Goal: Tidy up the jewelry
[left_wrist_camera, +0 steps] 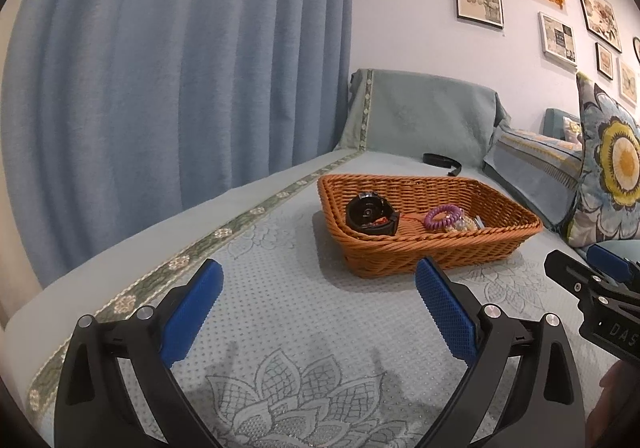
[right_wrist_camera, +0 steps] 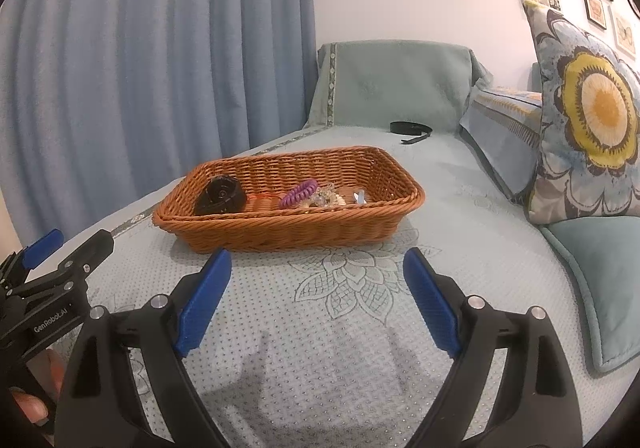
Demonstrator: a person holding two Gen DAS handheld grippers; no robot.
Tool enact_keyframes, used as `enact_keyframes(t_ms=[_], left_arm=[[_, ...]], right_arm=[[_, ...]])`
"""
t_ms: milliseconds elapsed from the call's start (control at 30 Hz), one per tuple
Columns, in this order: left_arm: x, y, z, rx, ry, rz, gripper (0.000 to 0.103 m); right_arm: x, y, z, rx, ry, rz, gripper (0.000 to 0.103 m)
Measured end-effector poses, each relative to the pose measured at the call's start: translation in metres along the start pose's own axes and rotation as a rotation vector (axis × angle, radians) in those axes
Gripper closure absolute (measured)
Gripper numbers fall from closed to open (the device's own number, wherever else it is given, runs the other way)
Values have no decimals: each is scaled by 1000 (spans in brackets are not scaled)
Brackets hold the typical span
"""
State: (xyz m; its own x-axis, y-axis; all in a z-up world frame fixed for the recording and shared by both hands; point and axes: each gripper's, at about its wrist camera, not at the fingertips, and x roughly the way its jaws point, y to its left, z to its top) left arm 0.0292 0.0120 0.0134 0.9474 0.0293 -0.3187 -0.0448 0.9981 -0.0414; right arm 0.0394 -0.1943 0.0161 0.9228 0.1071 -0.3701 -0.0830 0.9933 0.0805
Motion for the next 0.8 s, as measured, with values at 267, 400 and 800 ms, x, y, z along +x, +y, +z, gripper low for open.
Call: enact_keyframes(t_ms=[267, 400, 800], left_arm=[[1, 0, 0, 0, 2, 0, 9], [1, 0, 0, 1, 3, 0, 9], [3, -1, 1, 9, 9, 1, 9]], right_arm=[[1, 0, 0, 2, 1, 0, 17], [1, 1, 0, -1, 2, -2, 17], [2, 1, 0, -3, 6, -1, 16]])
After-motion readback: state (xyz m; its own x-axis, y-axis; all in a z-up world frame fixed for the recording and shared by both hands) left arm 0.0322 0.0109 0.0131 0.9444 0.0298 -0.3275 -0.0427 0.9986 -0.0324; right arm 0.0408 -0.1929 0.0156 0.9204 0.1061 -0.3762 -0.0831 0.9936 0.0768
